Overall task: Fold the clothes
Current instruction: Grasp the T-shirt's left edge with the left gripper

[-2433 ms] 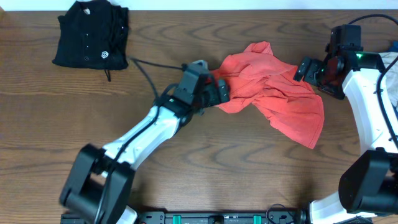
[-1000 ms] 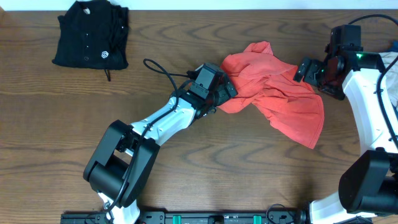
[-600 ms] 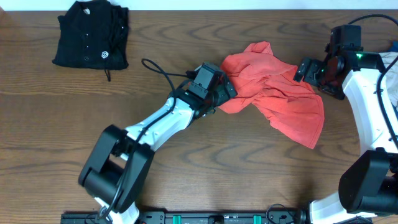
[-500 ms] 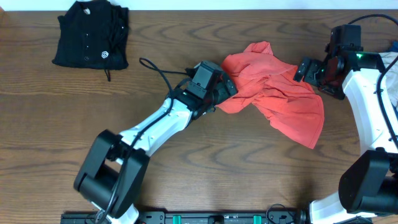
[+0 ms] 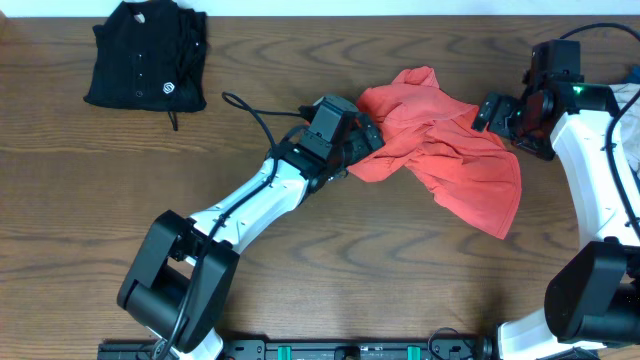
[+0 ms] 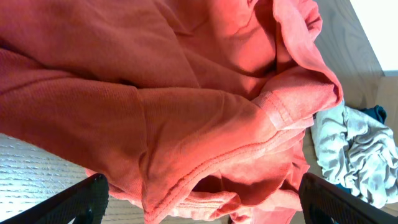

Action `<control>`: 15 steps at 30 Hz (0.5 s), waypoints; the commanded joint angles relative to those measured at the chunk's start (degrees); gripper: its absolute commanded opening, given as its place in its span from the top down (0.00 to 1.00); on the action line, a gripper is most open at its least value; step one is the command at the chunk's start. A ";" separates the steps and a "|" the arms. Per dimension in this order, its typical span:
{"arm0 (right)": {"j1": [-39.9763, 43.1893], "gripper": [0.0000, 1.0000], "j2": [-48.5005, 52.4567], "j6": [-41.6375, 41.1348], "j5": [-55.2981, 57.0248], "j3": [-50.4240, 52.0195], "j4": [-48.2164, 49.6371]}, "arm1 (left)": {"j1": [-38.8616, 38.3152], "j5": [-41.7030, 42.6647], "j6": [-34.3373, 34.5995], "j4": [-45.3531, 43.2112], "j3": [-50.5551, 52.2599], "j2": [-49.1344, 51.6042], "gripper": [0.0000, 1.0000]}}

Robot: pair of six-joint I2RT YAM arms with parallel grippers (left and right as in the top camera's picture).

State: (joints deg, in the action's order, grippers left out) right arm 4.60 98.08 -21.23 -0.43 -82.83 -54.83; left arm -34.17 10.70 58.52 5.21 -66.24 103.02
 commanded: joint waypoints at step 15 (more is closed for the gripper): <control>0.37 0.01 0.50 0.74 0.24 0.04 -0.22 | -0.94 -0.37 1.97 -2.67 -0.55 3.74 0.02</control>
State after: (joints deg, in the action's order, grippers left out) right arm 4.60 98.08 -21.23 -0.43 -82.83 -55.00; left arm -35.09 10.74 60.20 3.14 -66.24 106.04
